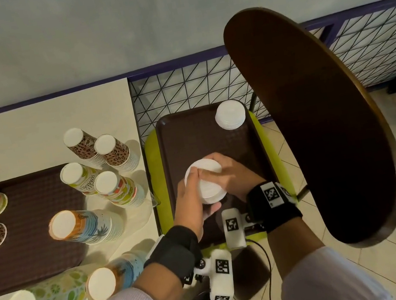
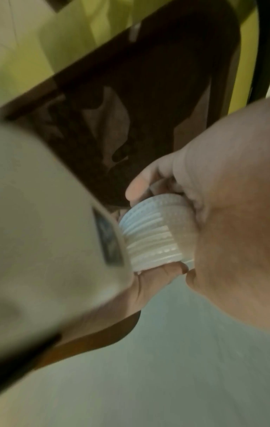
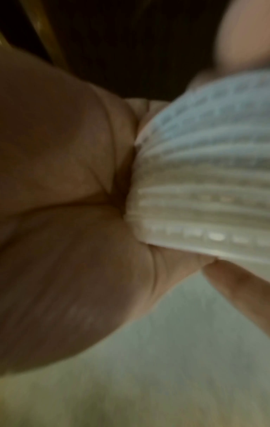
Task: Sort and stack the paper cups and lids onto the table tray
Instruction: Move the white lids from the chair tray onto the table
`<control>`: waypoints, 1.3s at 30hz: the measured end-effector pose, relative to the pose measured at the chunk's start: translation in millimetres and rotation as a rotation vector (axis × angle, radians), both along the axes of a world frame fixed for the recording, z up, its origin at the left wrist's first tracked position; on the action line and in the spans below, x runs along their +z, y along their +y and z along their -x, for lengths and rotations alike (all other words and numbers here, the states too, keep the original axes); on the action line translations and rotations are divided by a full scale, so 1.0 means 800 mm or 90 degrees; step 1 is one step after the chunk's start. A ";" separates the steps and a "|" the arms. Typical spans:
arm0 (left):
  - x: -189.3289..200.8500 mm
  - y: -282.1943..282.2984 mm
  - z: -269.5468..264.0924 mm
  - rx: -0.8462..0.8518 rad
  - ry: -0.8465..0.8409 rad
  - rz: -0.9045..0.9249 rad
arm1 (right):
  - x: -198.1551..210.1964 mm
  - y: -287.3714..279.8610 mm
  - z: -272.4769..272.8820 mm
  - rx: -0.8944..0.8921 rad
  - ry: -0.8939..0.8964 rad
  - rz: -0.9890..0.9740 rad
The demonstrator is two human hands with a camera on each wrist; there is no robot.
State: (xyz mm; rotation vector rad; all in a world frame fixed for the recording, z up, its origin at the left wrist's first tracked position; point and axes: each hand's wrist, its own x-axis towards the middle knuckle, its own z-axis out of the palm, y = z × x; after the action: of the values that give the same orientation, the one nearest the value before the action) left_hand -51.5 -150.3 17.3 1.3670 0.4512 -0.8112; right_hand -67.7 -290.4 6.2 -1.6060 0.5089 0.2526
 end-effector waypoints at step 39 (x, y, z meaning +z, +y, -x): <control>-0.017 0.058 0.011 -0.090 -0.213 -0.181 | -0.061 -0.137 -0.180 0.008 0.314 0.575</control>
State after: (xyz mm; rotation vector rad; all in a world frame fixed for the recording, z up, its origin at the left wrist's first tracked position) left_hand -60.1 -103.5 3.4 1.7794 0.2133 -0.6300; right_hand 76.0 -399.6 -42.6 -2.4346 1.0974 0.4756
